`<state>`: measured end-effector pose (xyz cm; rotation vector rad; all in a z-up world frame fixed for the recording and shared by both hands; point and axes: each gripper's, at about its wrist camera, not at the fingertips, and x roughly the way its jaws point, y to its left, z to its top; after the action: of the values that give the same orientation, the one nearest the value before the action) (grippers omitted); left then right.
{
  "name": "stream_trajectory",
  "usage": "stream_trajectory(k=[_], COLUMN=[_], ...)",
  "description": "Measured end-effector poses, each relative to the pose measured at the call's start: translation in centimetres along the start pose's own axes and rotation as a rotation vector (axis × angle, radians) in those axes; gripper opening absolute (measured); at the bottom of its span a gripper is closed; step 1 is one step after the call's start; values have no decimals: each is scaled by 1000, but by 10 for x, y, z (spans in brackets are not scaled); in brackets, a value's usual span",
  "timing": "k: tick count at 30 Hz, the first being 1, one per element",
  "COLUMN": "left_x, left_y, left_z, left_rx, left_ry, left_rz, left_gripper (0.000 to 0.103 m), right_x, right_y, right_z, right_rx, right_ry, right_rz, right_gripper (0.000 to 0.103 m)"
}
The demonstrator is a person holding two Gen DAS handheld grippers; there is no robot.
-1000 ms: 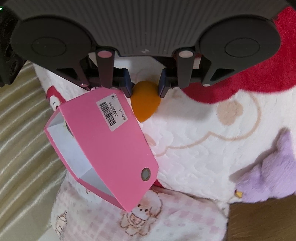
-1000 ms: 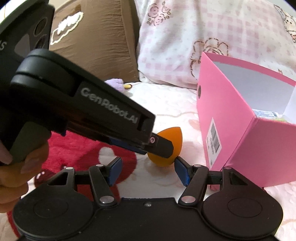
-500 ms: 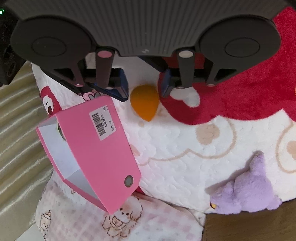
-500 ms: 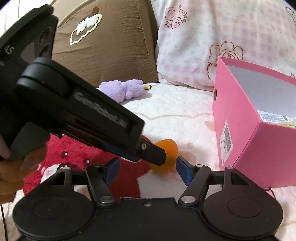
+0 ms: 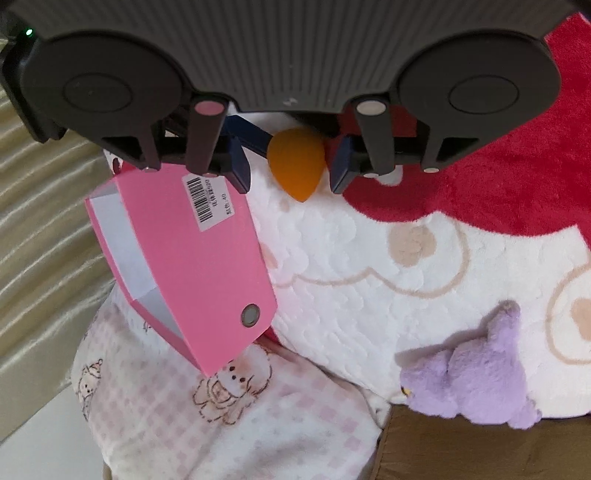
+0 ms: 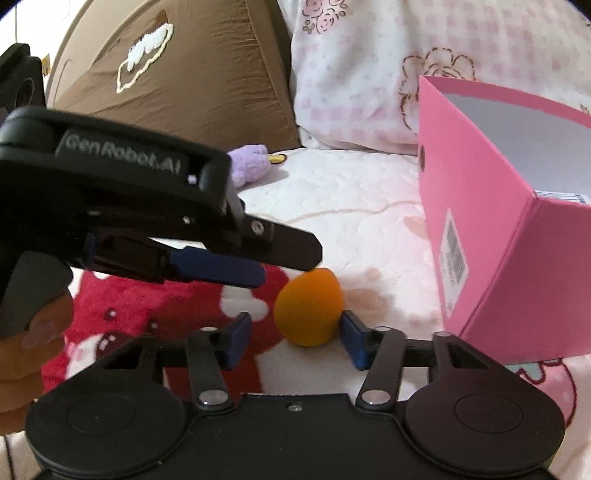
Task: Organize objects
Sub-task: 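Close the left tool on the orange sponge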
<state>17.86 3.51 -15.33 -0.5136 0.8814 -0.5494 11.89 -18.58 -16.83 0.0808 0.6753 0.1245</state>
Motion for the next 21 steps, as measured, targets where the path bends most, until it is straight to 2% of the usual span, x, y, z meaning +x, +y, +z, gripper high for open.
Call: stream_trajectory(k=[3, 5, 7, 13, 18, 21], left_x=[5, 7, 8, -5, -33, -45], left_y=[-6, -12, -11, -8, -30, -50], left_z=[-5, -10, -14, -21, -23, -32], left_rx=[28, 36, -9, -110, -56, -3], left_ry=[27, 13, -7, 0, -17, -21], left_rz=[3, 47, 90, 33, 25, 37], left_gripper=[43, 37, 37, 28, 28, 28], right_x=[0, -1, -1, -8, -36, -53], right_y=[-7, -10, -9, 0, 9, 12], right_z=[0, 0, 0, -6, -3, 0], right_rx=[17, 25, 13, -29, -45, -62], right_ry=[2, 6, 5, -4, -19, -14], right_rz=[-3, 9, 8, -5, 48, 52], right_gripper=[43, 42, 42, 41, 41, 41])
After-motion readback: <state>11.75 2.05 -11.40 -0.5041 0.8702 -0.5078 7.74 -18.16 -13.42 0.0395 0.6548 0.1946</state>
